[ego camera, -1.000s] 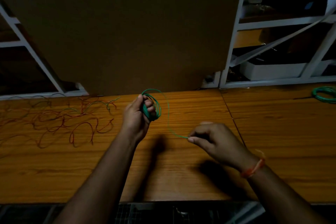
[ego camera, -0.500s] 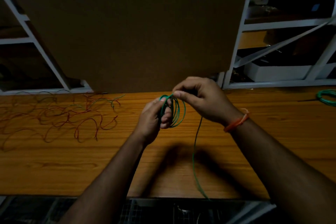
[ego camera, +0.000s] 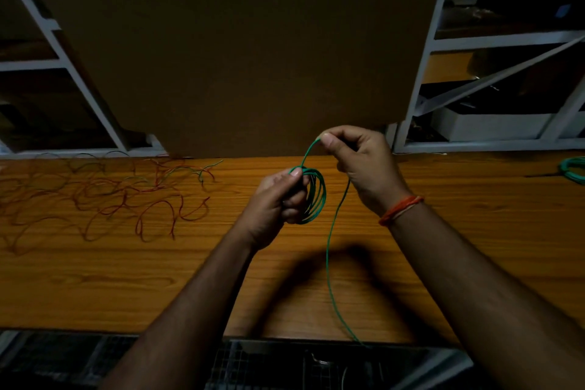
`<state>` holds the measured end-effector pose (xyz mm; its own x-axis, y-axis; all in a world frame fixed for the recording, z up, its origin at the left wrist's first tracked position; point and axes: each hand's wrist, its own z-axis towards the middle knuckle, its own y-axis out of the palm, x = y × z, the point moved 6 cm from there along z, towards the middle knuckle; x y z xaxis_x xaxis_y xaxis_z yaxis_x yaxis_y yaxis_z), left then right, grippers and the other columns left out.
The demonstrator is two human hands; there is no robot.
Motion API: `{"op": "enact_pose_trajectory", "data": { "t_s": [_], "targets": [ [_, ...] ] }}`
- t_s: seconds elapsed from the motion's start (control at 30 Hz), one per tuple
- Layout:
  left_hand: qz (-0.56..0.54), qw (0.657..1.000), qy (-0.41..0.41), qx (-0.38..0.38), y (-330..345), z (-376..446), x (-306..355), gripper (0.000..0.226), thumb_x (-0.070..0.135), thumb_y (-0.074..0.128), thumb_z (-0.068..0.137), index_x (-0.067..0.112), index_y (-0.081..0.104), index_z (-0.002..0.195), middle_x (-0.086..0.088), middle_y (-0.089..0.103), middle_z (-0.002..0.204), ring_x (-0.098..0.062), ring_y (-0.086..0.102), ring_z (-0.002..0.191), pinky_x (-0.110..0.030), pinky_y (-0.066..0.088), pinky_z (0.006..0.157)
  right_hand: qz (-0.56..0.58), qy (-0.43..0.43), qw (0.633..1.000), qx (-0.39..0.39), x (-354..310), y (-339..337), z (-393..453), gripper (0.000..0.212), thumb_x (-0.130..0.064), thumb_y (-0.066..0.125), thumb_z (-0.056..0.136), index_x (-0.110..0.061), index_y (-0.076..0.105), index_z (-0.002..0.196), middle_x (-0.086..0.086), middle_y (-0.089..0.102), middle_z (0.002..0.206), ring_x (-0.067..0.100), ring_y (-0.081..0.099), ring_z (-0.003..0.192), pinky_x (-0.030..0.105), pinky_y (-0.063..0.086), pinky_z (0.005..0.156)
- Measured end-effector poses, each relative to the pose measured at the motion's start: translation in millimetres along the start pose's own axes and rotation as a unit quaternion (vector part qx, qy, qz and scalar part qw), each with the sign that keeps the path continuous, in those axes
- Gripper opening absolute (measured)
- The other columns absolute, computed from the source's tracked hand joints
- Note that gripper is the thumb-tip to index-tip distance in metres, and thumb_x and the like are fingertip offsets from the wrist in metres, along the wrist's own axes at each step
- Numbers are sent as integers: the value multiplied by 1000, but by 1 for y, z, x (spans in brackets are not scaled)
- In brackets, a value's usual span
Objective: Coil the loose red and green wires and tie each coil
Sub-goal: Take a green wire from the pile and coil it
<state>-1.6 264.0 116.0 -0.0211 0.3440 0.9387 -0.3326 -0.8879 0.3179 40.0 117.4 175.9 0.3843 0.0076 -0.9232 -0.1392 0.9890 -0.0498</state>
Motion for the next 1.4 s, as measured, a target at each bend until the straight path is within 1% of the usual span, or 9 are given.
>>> {"op": "enact_pose_trajectory", "data": {
  "t_s": [0.2, 0.33, 0.57, 0.7, 0.83, 0.93, 1.0, 1.17, 1.4],
  "targets": [
    [-161, 987, -17, -6, -2, 3, 0, 20, 24, 42, 104, 11, 55, 96, 12, 31, 52, -5, 15, 44, -19, 16, 42, -27, 92, 995, -40, 39, -7, -6, 15, -22, 63, 100, -11, 72, 94, -2, 56, 74, 9, 44, 58, 23, 35, 48],
    [-331, 943, -22, -6, -14, 4, -5, 24, 27, 42, 105, 12, 58, 95, 10, 29, 53, -2, 19, 44, -16, 21, 43, -48, 146, 985, -75, 60, -10, -29, 14, -21, 62, 101, -12, 71, 98, 0, 57, 76, 11, 46, 59, 23, 37, 48],
    [-460, 876, 64, 133, -59, 0, 10, 28, 27, 44, 105, 13, 57, 85, 9, 37, 56, -5, 34, 45, -16, 25, 49, -103, 221, 969, -48, 80, -32, -86, 4, -19, 64, 99, -18, 67, 98, 4, 66, 80, 7, 56, 56, 22, 45, 50],
    [-404, 892, 85, 185, -66, 0, 16, 28, 24, 40, 108, 15, 51, 84, 10, 42, 64, -3, 37, 51, -16, 33, 50, -270, 156, 944, -106, 62, -34, -104, 6, -24, 72, 93, -28, 72, 88, -7, 71, 80, -1, 63, 71, 18, 48, 63],
    [-209, 947, 74, 233, -50, 3, 6, 23, 18, 39, 109, 9, 52, 92, -1, 56, 68, -10, 58, 58, -19, 48, 54, -341, 32, 920, -193, 19, -16, -97, 7, -26, 72, 93, -33, 74, 92, -16, 65, 83, 0, 59, 86, 12, 42, 66],
    [15, 981, 58, 185, -28, 3, -1, 28, 19, 36, 110, -3, 52, 104, -13, 62, 73, -20, 69, 66, -23, 52, 59, -337, -64, 920, -190, -13, -5, -84, 6, -29, 72, 93, -33, 75, 94, -14, 62, 85, 4, 58, 81, 15, 42, 64],
    [95, 987, 39, 126, -12, 0, -4, 22, 19, 37, 110, 0, 47, 110, -4, 65, 70, -14, 65, 62, -21, 50, 57, -331, -97, 919, -191, -29, 3, -74, 6, -28, 73, 92, -31, 76, 95, -13, 61, 86, 3, 58, 80, 17, 43, 64],
    [86, 994, 30, 64, 7, -5, -8, 34, 32, 52, 100, 1, 49, 114, -3, 55, 65, -13, 53, 50, -26, 47, 46, -342, -124, 913, -186, -47, 17, -43, 7, -25, 70, 94, -30, 74, 98, -14, 59, 92, 0, 58, 84, 20, 49, 71],
    [-21, 998, -3, 65, -1, -11, -7, 22, 18, 33, 108, 6, 48, 98, 2, 34, 49, -7, 28, 34, -16, 28, 37, -331, -111, 926, -142, -35, 14, -25, 7, -25, 70, 93, -29, 75, 97, -12, 62, 92, -1, 59, 84, 14, 46, 69]
  ]
}}
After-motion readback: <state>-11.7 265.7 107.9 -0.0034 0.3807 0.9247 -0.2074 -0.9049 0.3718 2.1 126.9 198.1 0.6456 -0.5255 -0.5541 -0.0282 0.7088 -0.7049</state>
